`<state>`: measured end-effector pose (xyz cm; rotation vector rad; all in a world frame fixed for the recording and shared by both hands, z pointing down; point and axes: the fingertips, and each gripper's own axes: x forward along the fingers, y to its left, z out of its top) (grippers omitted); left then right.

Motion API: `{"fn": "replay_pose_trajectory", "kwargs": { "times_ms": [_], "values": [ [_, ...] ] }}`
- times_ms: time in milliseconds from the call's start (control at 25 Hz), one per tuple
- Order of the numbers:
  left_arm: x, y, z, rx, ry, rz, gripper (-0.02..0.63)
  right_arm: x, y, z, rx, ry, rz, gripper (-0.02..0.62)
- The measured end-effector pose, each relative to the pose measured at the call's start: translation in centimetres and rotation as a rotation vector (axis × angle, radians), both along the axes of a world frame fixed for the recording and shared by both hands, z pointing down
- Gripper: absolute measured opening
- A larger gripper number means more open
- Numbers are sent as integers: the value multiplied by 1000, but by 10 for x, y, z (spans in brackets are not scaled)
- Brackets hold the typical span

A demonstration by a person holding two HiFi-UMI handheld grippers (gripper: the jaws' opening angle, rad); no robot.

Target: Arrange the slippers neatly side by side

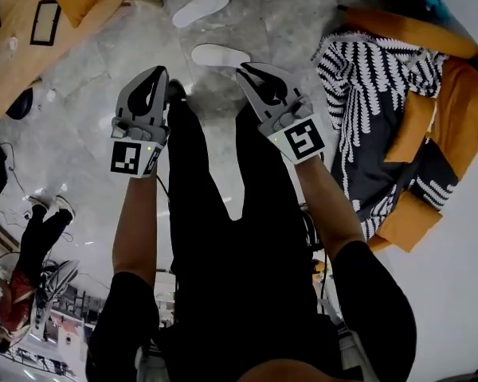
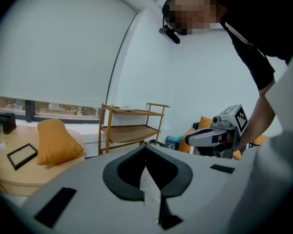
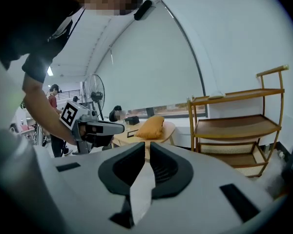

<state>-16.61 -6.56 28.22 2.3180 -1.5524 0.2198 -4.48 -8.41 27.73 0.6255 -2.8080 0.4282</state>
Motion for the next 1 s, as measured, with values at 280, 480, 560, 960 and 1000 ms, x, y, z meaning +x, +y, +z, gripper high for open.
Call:
{"fn": "replay_pose_trajectory", "kwargs": {
  "times_ms": [280, 480, 560, 960, 1000],
  "values": [
    [23, -14, 79, -23, -37, 43, 15, 3, 7, 110, -79, 44, -63, 34],
    [23, -14, 138, -39, -32, 94, 15, -7, 12, 188, -65, 99, -121, 34],
    [23, -13, 162, -54, -28, 111, 15, -6, 10, 212, -58, 116, -118, 35],
    [15, -1, 252, -128, -26, 156, 15, 1, 14, 326, -95, 243, -140, 91],
    [13, 1, 260, -137, -28, 156, 15, 2, 17, 337, -94, 257, -152, 92]
  ]
}}
